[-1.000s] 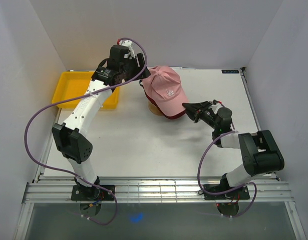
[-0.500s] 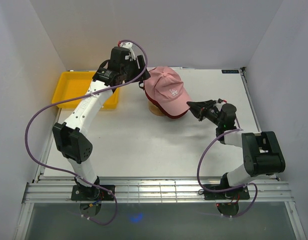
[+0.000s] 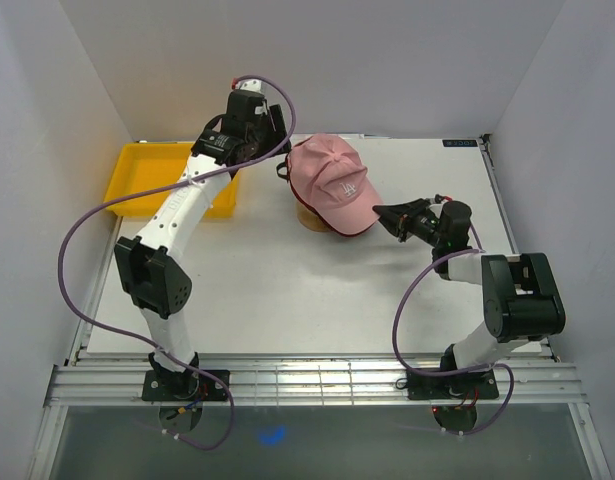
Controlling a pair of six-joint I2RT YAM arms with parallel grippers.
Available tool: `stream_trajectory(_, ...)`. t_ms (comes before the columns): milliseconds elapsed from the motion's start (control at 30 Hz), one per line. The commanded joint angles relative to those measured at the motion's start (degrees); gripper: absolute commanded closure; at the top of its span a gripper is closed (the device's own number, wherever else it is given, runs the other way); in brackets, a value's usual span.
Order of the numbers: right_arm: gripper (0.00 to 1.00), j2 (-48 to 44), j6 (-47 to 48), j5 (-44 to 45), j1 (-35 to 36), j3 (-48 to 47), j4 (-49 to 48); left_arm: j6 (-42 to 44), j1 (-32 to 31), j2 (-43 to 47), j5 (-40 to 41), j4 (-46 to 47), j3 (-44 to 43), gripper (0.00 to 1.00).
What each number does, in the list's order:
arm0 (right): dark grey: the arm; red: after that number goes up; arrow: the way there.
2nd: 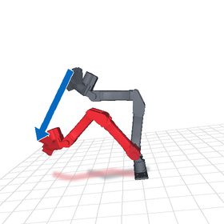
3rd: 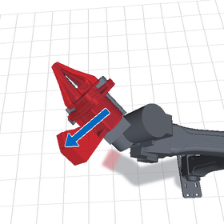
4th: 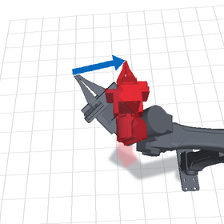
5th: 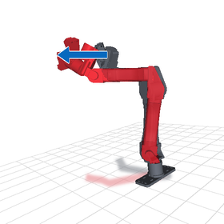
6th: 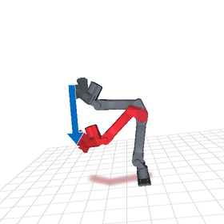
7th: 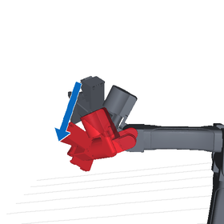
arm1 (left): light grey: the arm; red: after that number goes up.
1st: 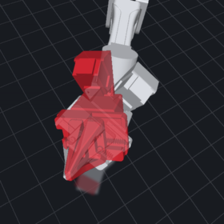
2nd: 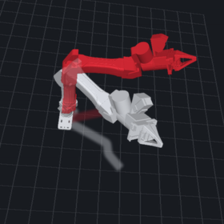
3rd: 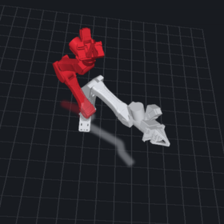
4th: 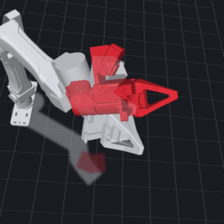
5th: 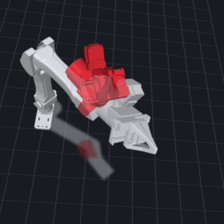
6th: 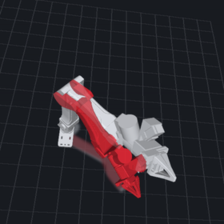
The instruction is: Stack the hats
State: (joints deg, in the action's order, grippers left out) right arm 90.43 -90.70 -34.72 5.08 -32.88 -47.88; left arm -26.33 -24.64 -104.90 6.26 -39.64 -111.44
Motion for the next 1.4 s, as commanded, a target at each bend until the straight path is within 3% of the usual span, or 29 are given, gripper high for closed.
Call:
stream_trajectory(0, 0.84, 2.38, 5.78, 0.44, -1.3, -0.42, 9.11, 0.4, 0.56, -2.49, 2.53, -1.67, -3.43, 0.29)
stream_trajectory(300, 0.84, 4.31, 14.31, 0.36, -1.57, -7.63, 21.23, 2.15, 0.82, -5.23, -2.74, 1.83, -3.19, 0.31)
stream_trajectory(667, 0.85, 5.81, 17.75, 0.97, -1.65, -10.09, 25.38, 2.33, 2.32, -6.27, -3.36, 3.34, -1.85, 0.31)
stream_trajectory(1100, 0.86, 7.39, 18.62, -0.35, -1.92, -13.43, 27.49, 3.12, 2.58, -13.83, -4.15, -2.19, -10.11, 0.32)
stream_trajectory(1367, 0.87, 7.04, 19.33, 0.0, -2.62, -14.66, 28.37, 2.16, 2.58, -18.22, -1.08, -7.98, -14.41, 0.42)
